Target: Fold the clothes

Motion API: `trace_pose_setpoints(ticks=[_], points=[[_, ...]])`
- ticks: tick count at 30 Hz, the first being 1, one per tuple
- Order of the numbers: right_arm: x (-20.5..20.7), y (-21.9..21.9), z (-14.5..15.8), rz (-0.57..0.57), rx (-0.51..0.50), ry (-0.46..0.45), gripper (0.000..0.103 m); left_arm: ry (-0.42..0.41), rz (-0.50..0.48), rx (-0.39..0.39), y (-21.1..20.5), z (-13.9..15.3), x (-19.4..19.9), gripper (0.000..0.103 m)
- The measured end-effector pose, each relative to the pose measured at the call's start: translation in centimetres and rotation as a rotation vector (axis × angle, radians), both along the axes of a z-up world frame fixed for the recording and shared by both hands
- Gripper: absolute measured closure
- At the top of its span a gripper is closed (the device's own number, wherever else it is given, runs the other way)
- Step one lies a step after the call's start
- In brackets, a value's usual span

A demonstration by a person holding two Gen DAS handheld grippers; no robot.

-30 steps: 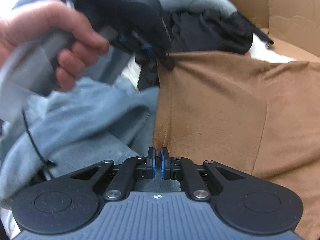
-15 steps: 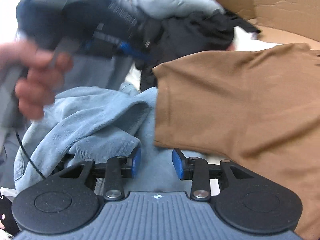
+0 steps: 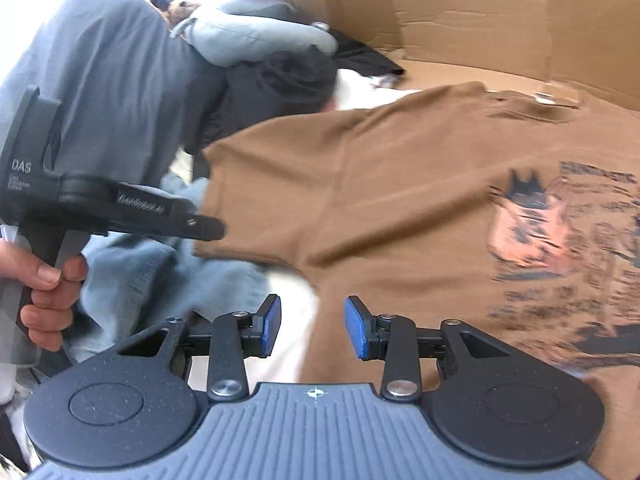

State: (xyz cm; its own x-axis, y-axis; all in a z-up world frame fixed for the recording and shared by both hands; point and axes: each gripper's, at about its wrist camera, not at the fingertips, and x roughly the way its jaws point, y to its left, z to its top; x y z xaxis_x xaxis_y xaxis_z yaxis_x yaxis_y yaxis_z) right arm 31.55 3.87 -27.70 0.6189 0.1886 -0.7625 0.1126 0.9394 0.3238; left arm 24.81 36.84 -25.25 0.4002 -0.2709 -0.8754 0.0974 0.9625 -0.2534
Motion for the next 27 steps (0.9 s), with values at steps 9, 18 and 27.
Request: trace_pose_setpoints(ticks=[9,18,27], points=[[-4.8,-6.7,0.5,-0.112,-0.158,0.063,0.06,0.002,-0.035,0.212,-0.5,-2.4,-0.4,0.101],[-8.2,-13.7,2.1,-0.169,-0.258,0.149,0.059,-0.043,-0.02,0.198,-1.4,0.4,-1.6,0.093],[-11.2,-15.7,3.5,-0.164,-0.184,0.175,0.058,-0.048,0.044,0.143,-3.4,3.9,-4.7,0.054]])
